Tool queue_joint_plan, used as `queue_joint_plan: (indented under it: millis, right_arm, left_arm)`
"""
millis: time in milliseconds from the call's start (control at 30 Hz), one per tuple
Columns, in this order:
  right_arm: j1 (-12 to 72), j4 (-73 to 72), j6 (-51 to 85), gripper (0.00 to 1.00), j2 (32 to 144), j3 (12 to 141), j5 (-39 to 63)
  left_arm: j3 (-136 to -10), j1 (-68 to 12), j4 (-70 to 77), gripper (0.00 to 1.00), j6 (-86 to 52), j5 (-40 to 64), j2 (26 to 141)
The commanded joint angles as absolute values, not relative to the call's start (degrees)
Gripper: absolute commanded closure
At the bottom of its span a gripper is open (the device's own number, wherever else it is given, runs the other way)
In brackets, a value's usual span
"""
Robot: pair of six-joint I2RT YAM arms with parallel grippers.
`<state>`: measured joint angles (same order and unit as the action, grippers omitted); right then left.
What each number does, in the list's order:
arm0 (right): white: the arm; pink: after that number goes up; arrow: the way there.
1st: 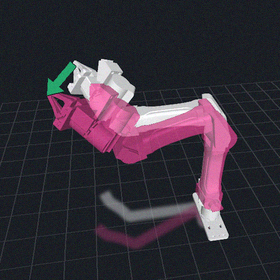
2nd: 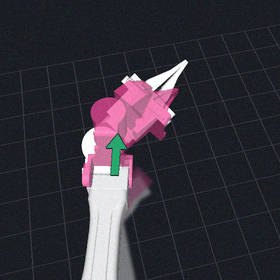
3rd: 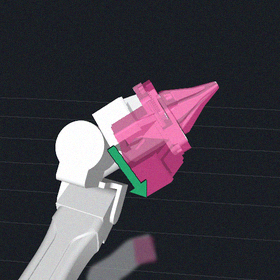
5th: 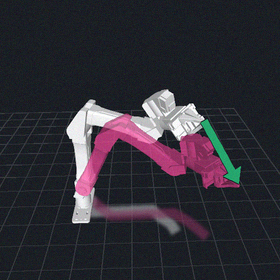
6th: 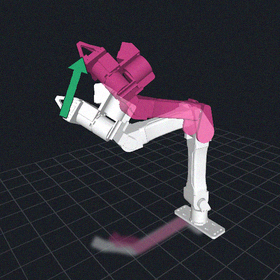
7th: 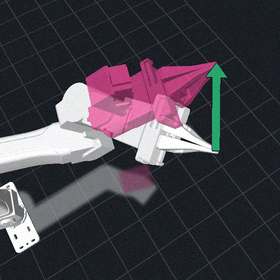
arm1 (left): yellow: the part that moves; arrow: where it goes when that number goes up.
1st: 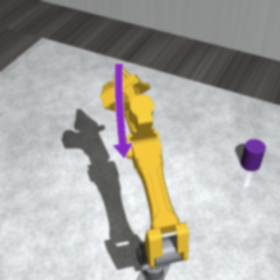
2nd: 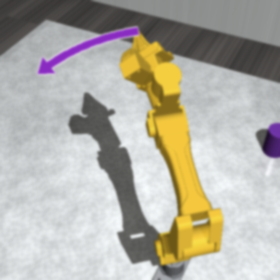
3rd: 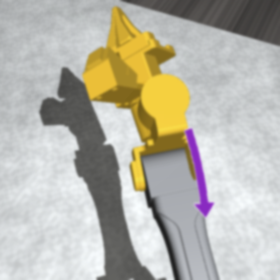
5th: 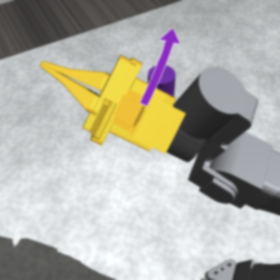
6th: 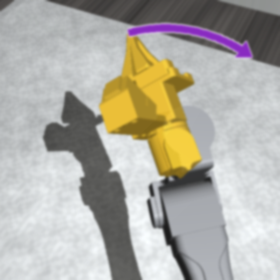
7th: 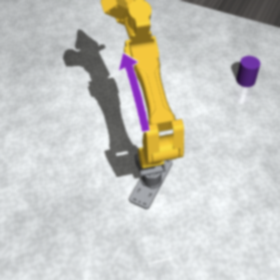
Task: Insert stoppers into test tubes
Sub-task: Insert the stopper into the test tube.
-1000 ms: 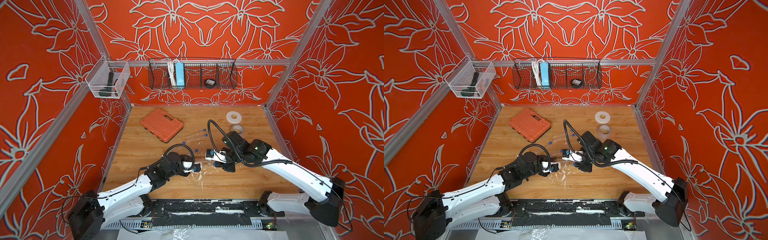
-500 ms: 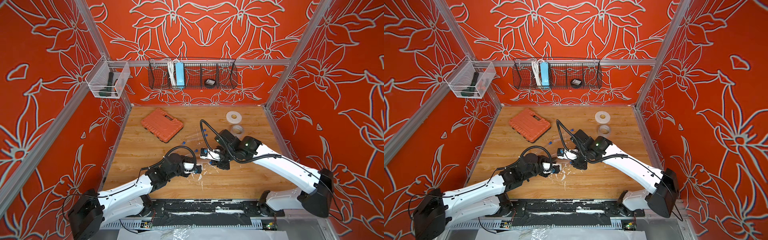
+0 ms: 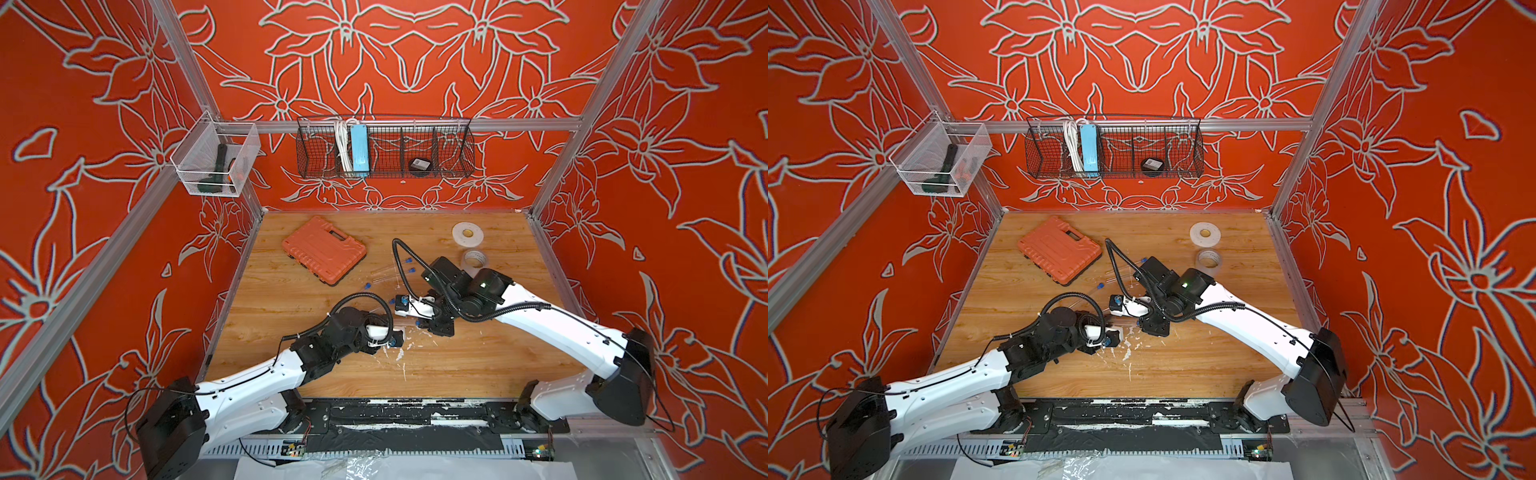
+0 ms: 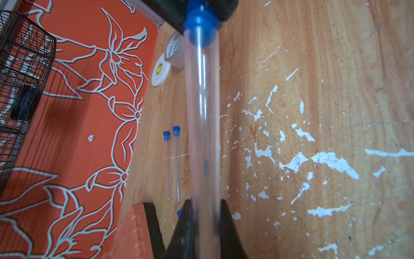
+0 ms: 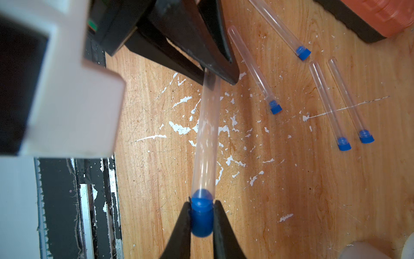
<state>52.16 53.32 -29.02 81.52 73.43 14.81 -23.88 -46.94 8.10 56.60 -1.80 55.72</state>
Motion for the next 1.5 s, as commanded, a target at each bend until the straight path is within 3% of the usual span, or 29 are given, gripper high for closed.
queue_joint_plan:
  millis: [0, 267, 467, 767, 1467]
  right_arm:
    - [52.7, 52.5, -29.3, 0.86, 83.7, 76.4, 15.4]
    - [52.7, 52.5, -28.3, 0.89, 90.2, 82.4, 20.4]
    - [52.7, 47.4, -27.0, 0.9, 92.9, 84.1, 23.9]
    - [52.9, 39.9, -25.3, 0.89, 94.4, 84.6, 28.2]
    - [53.0, 26.1, -18.6, 0.84, 95.1, 81.8, 35.5]
  left_arm:
    - [-23.5, -49.3, 8.5, 1.0, 58.7, -0.8, 55.6]
    - [-23.4, -56.6, 7.2, 1.0, 63.3, -7.7, 55.9]
    - [-21.9, -60.1, 11.5, 1.0, 64.4, -6.7, 53.1]
    - [-19.6, -60.2, 17.8, 1.0, 66.8, 2.8, 47.5]
    - [-19.6, -60.2, 19.9, 1.0, 66.8, 3.9, 48.4]
